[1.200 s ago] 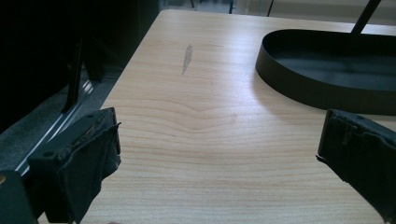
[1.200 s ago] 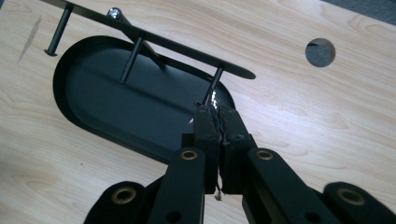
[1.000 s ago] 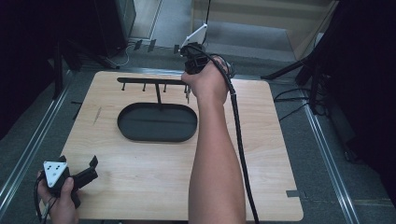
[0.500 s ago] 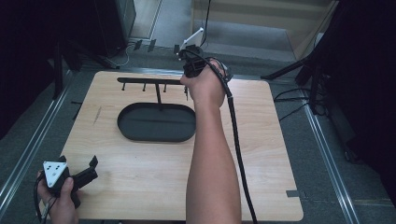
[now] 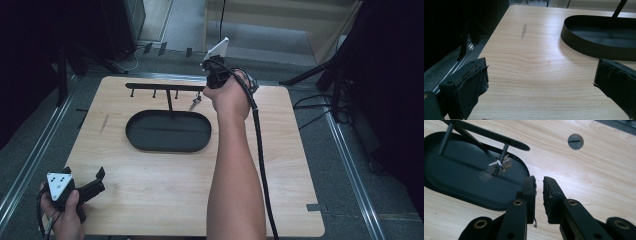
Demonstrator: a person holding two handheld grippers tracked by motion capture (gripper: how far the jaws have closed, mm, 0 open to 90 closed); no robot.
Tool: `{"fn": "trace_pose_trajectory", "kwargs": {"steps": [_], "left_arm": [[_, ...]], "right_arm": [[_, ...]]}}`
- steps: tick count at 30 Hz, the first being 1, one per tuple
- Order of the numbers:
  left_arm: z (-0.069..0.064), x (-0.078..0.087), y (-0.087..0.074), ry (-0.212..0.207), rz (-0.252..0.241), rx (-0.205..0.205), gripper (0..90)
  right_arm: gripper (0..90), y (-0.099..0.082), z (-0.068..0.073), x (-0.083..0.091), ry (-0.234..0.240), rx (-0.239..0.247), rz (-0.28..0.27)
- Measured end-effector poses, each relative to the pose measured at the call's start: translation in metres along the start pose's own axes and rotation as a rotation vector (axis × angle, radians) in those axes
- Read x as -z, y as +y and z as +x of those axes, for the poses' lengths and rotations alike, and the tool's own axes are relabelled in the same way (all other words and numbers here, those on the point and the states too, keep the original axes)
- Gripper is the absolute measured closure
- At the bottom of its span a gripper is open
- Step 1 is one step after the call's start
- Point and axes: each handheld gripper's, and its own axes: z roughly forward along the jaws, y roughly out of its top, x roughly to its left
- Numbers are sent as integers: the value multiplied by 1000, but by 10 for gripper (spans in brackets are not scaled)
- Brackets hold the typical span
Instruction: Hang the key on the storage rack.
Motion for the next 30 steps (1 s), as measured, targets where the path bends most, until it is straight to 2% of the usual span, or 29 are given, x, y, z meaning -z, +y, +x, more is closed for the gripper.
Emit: {"fn": "trace_pose_trajectory", "kwargs": {"steps": [10,11,13,19,30], "left_arm": [[-1,0,0,-2,0,-1,0],[-1,-1,0,0,-1,-5,0],[-1,-1,0,0,-1,-5,0],[-1,-1,0,0,-1,-5,0],[-2,0,0,3,-2,-10,0]], "right_arm": [[811,-20,-25,-13,11,-41,39],[814,-26,-31,-19,13,-50,53],[814,-29,-34,-20,14,-55,56],[819,-50,-57,-37,21,-88,90],[820,-81,-84,-66,29,-134,136]]}}
